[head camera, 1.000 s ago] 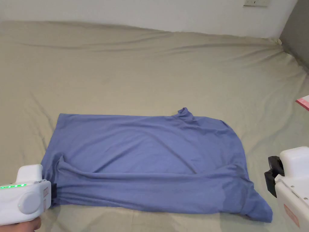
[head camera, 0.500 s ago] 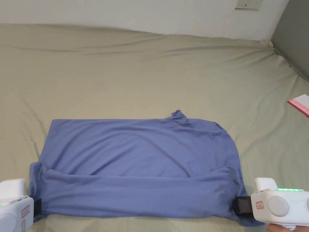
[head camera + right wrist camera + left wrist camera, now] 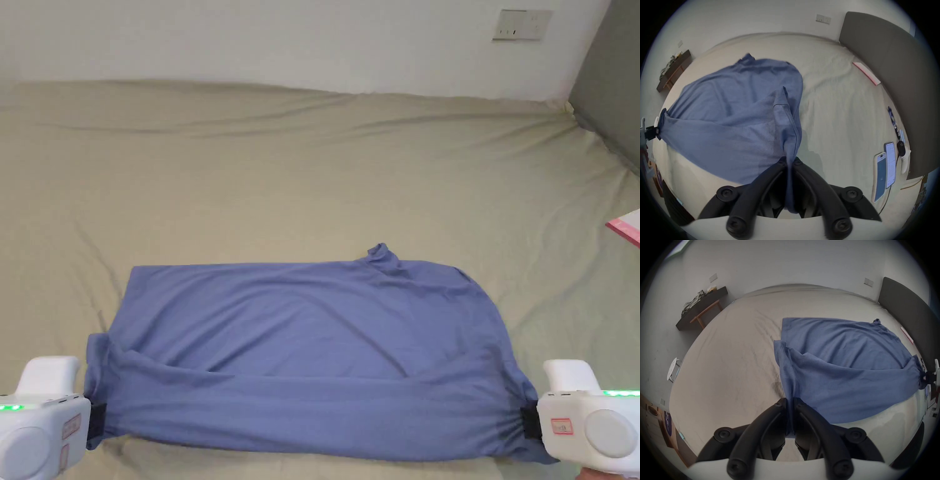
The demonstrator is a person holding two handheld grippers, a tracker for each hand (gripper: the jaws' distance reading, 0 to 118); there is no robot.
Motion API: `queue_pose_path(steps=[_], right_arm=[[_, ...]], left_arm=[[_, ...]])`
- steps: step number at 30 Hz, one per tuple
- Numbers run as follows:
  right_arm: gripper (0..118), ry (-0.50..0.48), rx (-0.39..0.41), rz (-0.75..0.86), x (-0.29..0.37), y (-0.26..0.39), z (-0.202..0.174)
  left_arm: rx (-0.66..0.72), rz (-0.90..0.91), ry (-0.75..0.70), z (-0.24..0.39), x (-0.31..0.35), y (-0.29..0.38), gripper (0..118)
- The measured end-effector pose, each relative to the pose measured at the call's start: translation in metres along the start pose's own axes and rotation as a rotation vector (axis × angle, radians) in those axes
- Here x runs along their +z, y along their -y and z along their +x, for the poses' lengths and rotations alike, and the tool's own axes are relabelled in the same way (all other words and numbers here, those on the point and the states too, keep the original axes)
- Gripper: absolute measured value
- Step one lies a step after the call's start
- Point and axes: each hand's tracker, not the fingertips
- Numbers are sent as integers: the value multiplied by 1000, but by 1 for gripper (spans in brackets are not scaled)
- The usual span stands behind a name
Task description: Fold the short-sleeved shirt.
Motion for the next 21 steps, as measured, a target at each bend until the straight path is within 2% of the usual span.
queue_pose_path(steps=[7,9,11,15,21], right_arm=[[4,-9,53,21,70,6,-1],[4,-18,83,-3,81,17,1],[4,-28,81,-39,87,32,4],[4,-68,21,-139,72,69,13],[4,-54,-4,-227,21,105,15]], left_arm=[[-130,-18,-9,3,47,7,7],[-144,-51,-12,-3,54,20,7],[-140,-78,-1,-12,56,36,7],[-145,-158,19,-17,48,73,7],[-149,-249,17,-15,17,107,7]])
